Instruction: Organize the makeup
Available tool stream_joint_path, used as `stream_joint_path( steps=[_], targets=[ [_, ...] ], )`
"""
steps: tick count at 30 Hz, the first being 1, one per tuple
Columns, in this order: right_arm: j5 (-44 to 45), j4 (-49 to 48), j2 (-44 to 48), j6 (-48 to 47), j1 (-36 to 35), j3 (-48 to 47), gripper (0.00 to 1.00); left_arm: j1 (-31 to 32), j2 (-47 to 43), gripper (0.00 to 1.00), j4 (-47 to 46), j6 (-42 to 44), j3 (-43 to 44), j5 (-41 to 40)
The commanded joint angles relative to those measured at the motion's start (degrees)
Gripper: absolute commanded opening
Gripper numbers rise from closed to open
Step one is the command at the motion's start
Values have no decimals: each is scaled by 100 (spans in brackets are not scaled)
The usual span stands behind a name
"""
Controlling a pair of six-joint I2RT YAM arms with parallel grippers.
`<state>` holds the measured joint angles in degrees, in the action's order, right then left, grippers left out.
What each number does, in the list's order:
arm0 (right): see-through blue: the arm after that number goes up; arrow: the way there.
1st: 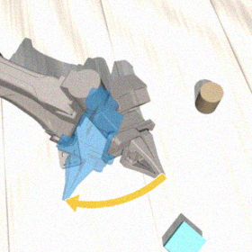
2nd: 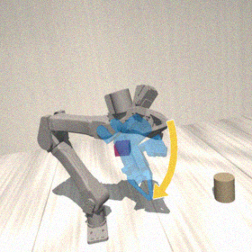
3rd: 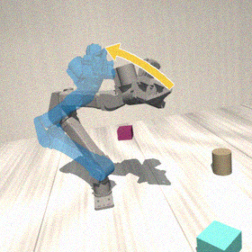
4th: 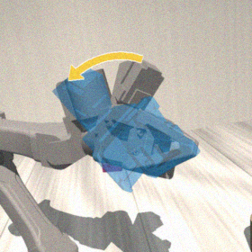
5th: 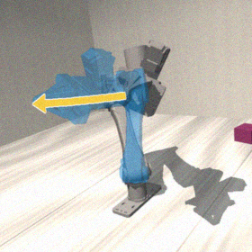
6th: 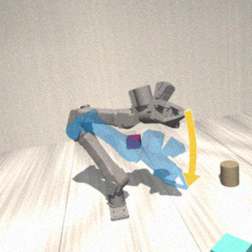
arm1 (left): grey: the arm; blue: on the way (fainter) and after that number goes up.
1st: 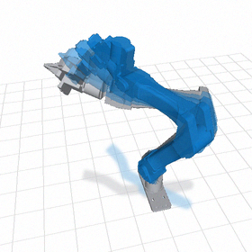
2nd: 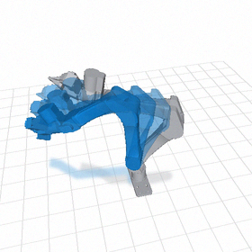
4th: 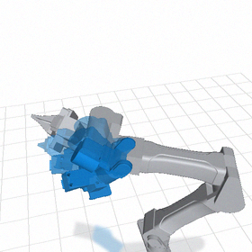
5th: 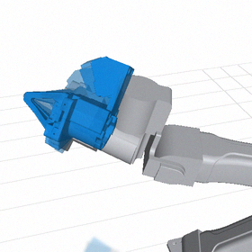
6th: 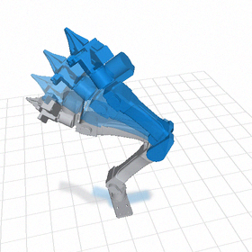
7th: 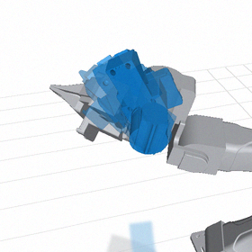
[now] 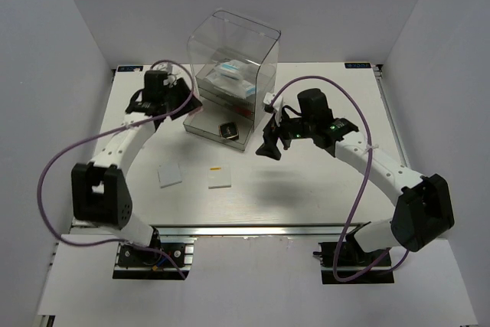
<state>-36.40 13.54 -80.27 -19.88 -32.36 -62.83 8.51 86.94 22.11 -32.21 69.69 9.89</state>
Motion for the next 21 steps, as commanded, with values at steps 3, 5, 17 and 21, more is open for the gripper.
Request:
stream_joint_path(
  steps=[3,5,17,21],
  targets=[
    [-104,-159,327,72,28,95,89,405,1070,34,48,-163,1027,-241],
    [-69,-167,372,46,37,122,89,467,1413,36,144,-154,1195,-451],
    [-69,-185,416,-69,98,262,89,555,2134,64,487,4,1591,-857],
    [-95,-124,337,-174,90,262,89,573,2152,72,470,4,1600,-822]
  ],
)
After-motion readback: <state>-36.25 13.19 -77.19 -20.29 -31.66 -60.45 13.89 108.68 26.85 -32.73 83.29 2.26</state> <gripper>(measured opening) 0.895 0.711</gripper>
